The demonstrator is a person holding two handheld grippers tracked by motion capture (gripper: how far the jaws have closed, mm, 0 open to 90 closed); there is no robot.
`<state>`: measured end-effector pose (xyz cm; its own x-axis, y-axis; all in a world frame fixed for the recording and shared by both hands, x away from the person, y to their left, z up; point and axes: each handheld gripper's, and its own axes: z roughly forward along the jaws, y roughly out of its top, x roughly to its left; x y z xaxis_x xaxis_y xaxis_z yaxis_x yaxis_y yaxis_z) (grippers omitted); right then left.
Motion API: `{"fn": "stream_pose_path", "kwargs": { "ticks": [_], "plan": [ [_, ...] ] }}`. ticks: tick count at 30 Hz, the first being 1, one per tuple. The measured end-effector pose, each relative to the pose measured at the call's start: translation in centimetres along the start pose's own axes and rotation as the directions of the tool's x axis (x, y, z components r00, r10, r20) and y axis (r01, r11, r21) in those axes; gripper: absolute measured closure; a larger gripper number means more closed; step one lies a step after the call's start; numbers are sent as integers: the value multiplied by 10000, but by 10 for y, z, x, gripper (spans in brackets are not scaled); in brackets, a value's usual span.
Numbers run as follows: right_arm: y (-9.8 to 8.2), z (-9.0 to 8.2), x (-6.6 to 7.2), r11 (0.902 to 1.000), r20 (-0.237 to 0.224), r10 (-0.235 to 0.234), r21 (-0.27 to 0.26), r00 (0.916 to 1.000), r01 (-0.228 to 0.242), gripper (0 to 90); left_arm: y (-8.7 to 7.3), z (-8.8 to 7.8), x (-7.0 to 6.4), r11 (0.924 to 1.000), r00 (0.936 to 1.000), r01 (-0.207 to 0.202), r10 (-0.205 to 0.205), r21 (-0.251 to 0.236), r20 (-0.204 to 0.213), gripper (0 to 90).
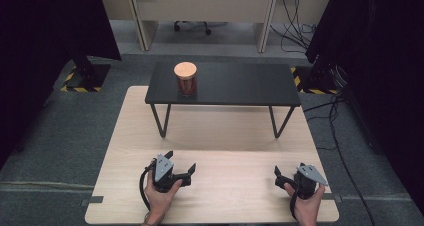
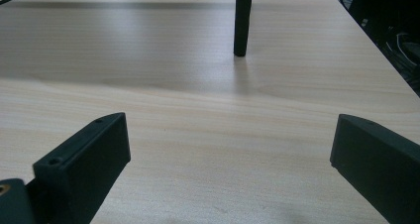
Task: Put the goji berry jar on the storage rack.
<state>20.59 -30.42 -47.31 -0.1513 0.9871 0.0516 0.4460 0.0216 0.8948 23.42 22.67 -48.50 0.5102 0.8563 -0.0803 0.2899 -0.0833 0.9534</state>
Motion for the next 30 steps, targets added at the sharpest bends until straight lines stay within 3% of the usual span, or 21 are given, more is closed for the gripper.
{"fn": "stream_pose_path", "kwargs": {
  "ticks": [6,12,18,30],
  "plan": [
    [0,0,0,10000,6,-12,3,10000,12,20,-4,0,1,9998,9999,133,-134,150,51,37],
    [0,0,0,10000,-4,-2,-6,10000,2,21,-5,3,-1,9992,10000,-20,19,401,14,40],
    [0,0,1,10000,35,-5,-6,10000,5,21,-1,6,3,9964,9997,255,-257,812,16,42],
    [0,0,2,10000,55,-26,0,10000,26,20,-1,6,5,9957,9993,358,-368,853,106,45]
  ]
}}
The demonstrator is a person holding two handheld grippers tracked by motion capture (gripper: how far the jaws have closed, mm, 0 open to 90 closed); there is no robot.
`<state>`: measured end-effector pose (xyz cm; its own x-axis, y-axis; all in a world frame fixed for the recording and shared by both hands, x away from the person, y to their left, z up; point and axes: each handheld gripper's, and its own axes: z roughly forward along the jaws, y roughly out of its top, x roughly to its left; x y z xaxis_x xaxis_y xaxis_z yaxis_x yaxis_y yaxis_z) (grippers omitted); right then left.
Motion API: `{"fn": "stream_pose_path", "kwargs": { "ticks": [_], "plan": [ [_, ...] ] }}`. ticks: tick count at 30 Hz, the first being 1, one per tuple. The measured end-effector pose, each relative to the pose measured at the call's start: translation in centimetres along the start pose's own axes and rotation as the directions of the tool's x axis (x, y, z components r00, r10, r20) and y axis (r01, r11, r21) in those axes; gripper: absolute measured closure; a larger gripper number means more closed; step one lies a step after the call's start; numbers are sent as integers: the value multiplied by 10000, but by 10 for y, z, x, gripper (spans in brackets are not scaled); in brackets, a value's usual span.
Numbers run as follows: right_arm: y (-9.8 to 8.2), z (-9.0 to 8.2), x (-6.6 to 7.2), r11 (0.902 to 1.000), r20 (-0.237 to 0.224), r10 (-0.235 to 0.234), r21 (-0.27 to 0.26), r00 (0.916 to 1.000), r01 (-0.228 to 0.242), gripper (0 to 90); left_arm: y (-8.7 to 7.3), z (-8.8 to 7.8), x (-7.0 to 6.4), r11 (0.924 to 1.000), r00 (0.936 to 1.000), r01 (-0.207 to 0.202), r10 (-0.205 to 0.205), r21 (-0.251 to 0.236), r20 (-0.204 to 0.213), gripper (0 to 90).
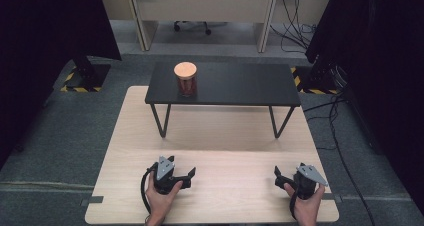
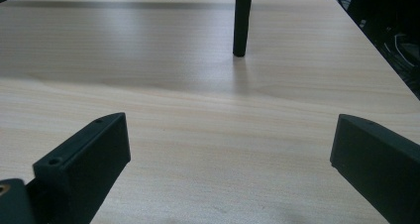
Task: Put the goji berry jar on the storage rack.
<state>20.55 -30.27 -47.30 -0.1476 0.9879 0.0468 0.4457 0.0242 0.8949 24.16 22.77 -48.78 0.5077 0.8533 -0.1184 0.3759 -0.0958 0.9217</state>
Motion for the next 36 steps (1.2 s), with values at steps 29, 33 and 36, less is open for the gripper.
{"fn": "stream_pose_path", "kwargs": {
  "ticks": [29,33,36],
  "plan": [
    [0,0,0,10000,23,36,-13,10000,-36,20,0,0,0,10000,10000,-38,38,10,45,43],
    [0,0,0,10000,12,59,-15,10000,-59,20,0,0,0,10000,10000,-68,68,12,36,43],
    [0,0,-1,10000,-13,79,-4,10000,-79,19,0,0,0,10000,10000,-88,88,-11,42,43]
  ]
}}
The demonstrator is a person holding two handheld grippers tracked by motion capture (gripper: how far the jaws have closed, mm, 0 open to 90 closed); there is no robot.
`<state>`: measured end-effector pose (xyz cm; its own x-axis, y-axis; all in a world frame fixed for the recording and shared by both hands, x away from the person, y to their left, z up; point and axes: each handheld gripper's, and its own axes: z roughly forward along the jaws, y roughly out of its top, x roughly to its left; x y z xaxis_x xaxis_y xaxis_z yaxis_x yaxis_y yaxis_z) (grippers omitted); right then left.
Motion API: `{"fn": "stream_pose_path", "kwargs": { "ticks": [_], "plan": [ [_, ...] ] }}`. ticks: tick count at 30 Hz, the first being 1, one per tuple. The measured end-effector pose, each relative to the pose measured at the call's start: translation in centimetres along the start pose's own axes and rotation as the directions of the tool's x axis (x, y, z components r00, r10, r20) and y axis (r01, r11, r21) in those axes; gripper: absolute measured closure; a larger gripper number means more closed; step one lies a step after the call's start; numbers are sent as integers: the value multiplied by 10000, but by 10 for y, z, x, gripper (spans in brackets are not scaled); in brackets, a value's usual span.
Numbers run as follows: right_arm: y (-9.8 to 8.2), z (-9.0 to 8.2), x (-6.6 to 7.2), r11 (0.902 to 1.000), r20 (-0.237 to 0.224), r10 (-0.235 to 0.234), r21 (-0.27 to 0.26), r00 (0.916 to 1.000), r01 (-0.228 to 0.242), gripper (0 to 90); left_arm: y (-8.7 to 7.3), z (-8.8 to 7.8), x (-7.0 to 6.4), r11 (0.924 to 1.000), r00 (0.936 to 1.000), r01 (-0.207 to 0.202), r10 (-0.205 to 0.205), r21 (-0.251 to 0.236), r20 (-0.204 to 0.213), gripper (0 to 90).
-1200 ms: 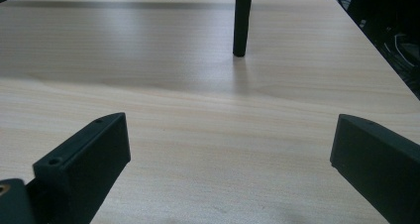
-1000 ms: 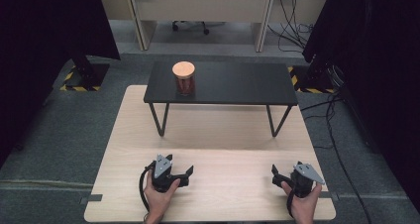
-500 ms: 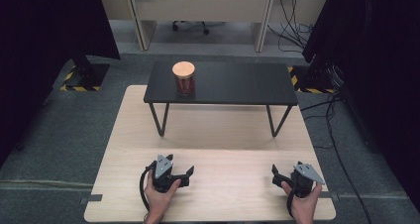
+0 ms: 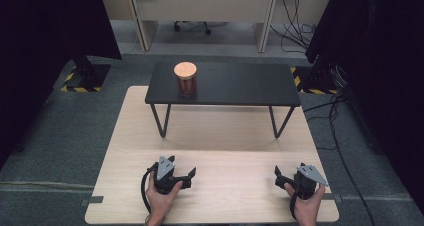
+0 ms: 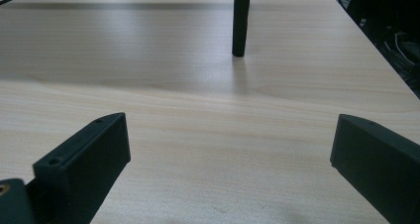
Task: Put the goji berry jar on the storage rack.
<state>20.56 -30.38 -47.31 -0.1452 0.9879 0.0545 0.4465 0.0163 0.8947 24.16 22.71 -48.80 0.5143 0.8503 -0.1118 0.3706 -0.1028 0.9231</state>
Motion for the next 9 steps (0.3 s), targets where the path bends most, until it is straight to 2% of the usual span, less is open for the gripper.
{"fn": "stream_pose_path", "kwargs": {
  "ticks": [9],
  "plan": [
    [1,0,-1,10000,-58,-4,28,10000,5,18,0,0,-1,10000,10000,-33,33,1,-23,44]
  ]
}}
